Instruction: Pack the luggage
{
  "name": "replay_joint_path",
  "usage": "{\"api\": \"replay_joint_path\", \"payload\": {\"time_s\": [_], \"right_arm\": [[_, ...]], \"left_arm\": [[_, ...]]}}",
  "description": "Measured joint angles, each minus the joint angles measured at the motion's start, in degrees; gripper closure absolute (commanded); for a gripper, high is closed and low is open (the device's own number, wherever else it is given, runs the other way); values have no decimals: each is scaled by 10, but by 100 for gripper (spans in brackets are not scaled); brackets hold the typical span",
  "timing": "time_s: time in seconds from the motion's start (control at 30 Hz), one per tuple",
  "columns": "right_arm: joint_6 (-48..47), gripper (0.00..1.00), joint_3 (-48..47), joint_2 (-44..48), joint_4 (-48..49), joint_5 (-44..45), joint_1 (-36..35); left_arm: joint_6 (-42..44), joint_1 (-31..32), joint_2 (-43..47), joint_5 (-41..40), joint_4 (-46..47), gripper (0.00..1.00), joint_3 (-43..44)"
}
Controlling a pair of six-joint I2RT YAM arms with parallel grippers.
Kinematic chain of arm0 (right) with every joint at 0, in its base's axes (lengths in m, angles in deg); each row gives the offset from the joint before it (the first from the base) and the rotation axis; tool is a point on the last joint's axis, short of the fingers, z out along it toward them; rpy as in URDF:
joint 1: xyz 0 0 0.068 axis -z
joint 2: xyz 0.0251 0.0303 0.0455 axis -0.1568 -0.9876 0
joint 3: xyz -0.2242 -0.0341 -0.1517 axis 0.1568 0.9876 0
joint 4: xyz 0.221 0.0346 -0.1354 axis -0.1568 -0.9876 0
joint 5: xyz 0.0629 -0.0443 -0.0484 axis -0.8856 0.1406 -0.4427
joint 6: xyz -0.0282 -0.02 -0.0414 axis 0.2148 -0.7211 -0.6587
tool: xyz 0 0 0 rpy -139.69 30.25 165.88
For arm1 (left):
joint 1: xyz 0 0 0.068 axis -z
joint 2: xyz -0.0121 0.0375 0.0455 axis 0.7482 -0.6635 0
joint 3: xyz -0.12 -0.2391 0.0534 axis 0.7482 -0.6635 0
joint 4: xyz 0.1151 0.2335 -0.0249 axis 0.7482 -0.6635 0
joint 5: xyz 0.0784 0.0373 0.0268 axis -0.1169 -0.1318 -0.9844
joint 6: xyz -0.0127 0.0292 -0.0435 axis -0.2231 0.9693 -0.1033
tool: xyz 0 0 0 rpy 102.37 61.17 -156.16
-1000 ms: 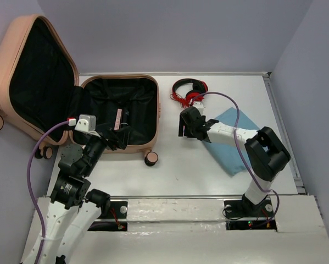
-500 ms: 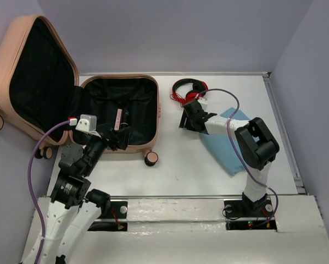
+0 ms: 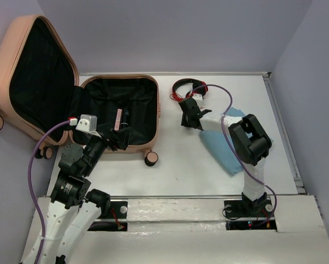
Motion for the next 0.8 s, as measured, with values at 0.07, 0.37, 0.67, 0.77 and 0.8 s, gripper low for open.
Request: {"api": "replay_joint_path", "payload": {"time_s": [0.07, 0.37, 0.67, 0.77, 0.8], "right_arm": [[-9, 82, -14, -9, -9, 0, 0], [-36, 93, 61, 50, -4, 6, -5], [-81, 84, 44, 231, 8, -89, -91], [-95, 28, -75, 175, 13, -143, -124], [-98, 22, -132, 141, 17, -163, -132]], "left_arm": [[0, 0, 0, 0, 0, 1, 0], [0, 0, 0, 2, 0, 1, 0], [-2, -6, 0, 8, 1, 1, 0], [-3, -7, 0, 8, 1, 1, 0], [-3, -7, 0, 8, 1, 1, 0]]}}
